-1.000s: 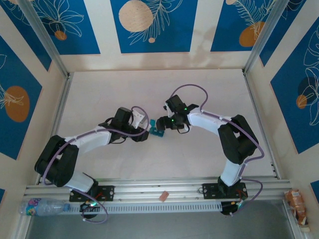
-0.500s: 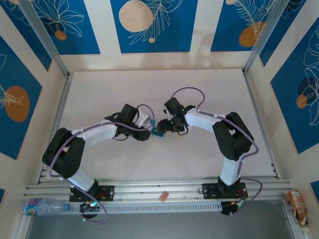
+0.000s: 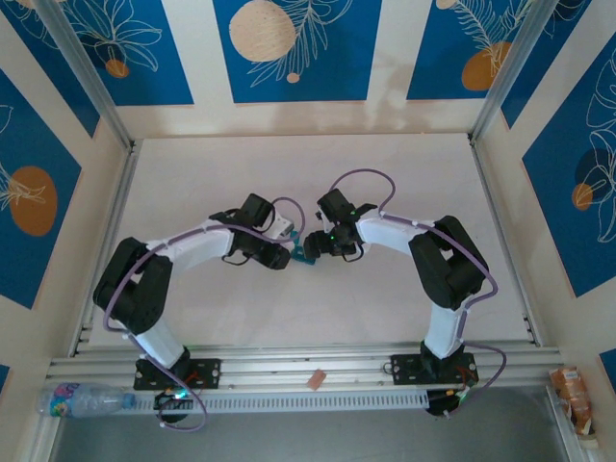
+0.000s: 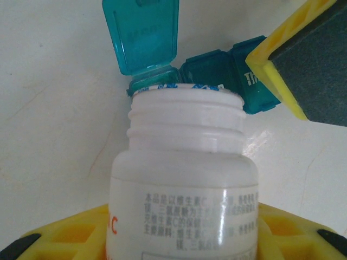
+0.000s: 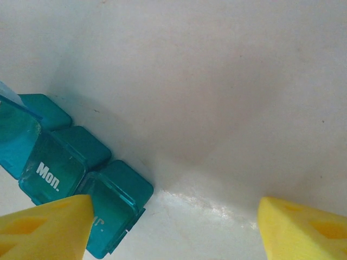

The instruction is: Sort the pills into containers

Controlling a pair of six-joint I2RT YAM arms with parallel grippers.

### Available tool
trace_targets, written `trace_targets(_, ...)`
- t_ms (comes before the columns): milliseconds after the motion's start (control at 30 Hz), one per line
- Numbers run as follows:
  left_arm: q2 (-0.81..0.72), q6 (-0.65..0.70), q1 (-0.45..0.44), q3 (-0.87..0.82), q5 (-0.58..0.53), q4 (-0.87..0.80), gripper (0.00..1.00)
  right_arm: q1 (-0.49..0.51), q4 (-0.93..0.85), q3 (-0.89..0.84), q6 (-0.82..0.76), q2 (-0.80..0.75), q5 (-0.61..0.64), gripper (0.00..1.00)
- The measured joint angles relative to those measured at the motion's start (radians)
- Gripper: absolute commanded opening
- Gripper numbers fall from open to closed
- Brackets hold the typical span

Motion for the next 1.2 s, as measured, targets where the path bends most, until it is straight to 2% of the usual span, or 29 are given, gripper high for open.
trace_targets(367,0.068,0.035,-0.008,0.09,-0.036,-0.12,0.0,-0.005,0.0,0.0,0.0,0.0,-0.003,0.79)
trace_targets(1200,0.168,0.082,-0.032,0.242,-0.122,-0.282,0.0,-0.006,0.0,0.0,0.0,0.0,-0.003,0.79)
